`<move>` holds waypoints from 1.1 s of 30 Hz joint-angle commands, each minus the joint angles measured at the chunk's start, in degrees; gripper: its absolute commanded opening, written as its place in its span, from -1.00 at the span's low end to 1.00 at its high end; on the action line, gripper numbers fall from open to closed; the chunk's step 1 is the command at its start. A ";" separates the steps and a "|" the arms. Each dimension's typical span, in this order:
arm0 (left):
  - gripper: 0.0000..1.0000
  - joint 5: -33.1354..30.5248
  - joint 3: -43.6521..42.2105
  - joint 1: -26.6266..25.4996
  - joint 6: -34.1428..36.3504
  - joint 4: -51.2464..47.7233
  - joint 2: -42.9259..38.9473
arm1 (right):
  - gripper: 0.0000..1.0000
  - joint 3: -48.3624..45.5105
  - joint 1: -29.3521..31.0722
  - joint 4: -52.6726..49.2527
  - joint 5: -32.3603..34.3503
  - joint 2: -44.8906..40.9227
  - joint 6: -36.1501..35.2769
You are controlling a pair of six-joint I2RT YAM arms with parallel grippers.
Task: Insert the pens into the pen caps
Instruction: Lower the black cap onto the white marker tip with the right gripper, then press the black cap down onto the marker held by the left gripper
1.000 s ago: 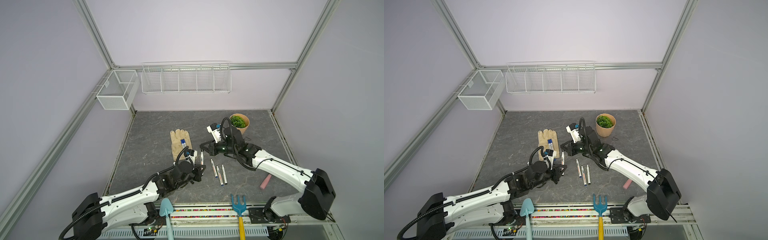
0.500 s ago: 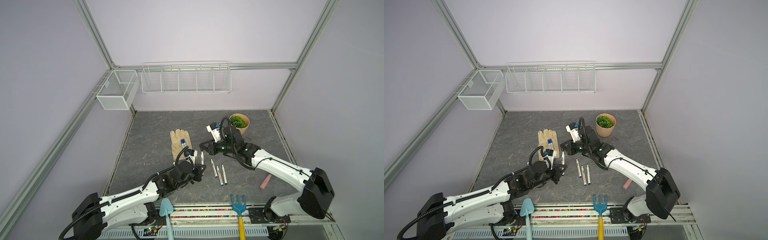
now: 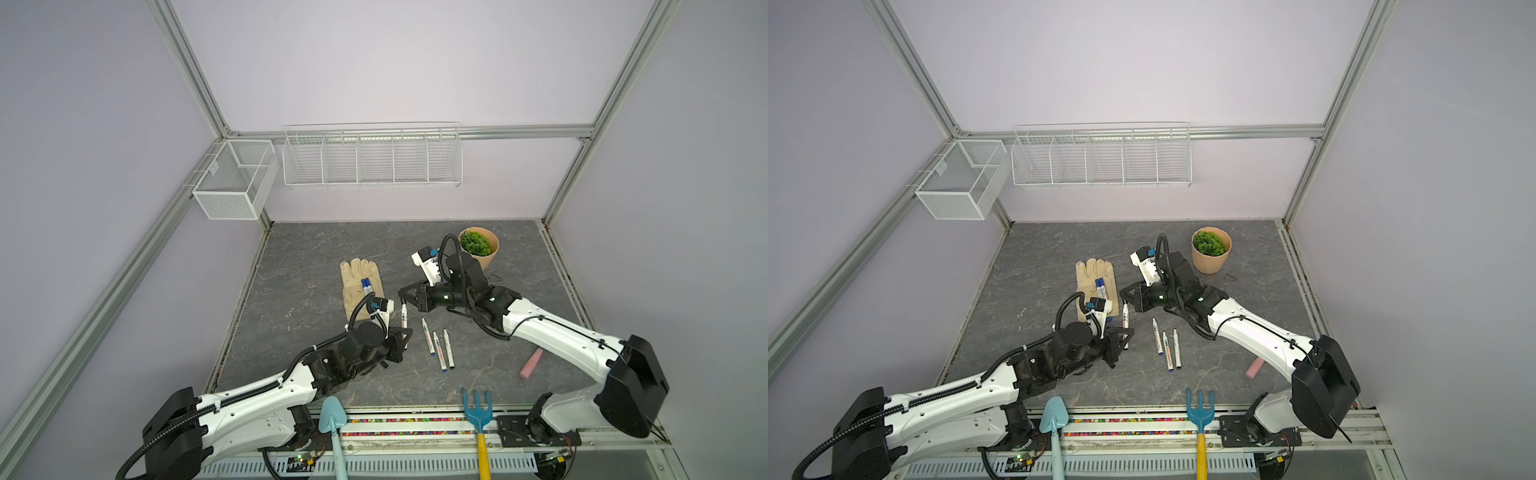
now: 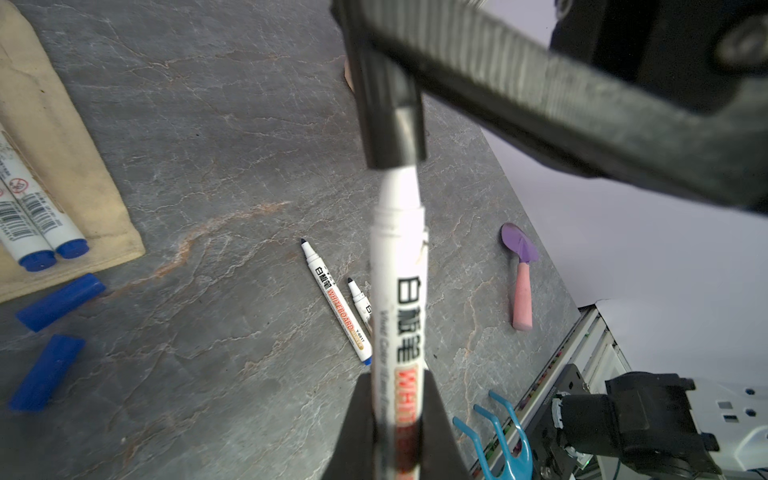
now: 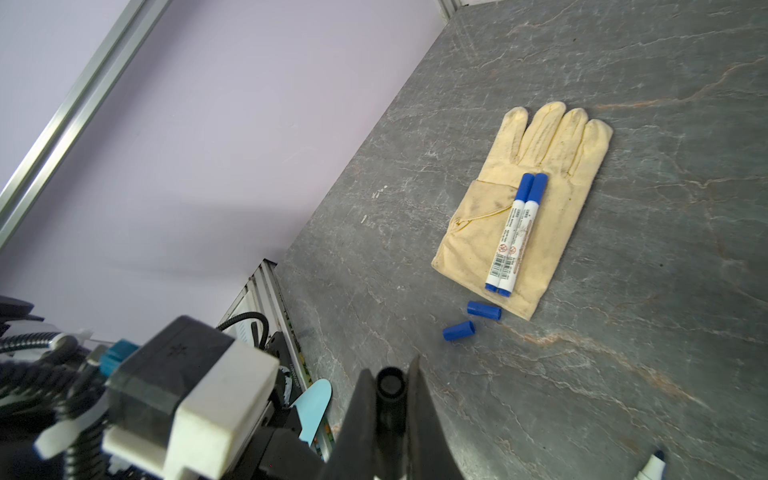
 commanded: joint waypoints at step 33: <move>-1.00 -7.03 6.22 -0.11 8.41 2.38 -1.21 | -0.86 3.83 -0.52 -33.90 -25.84 -0.80 -11.59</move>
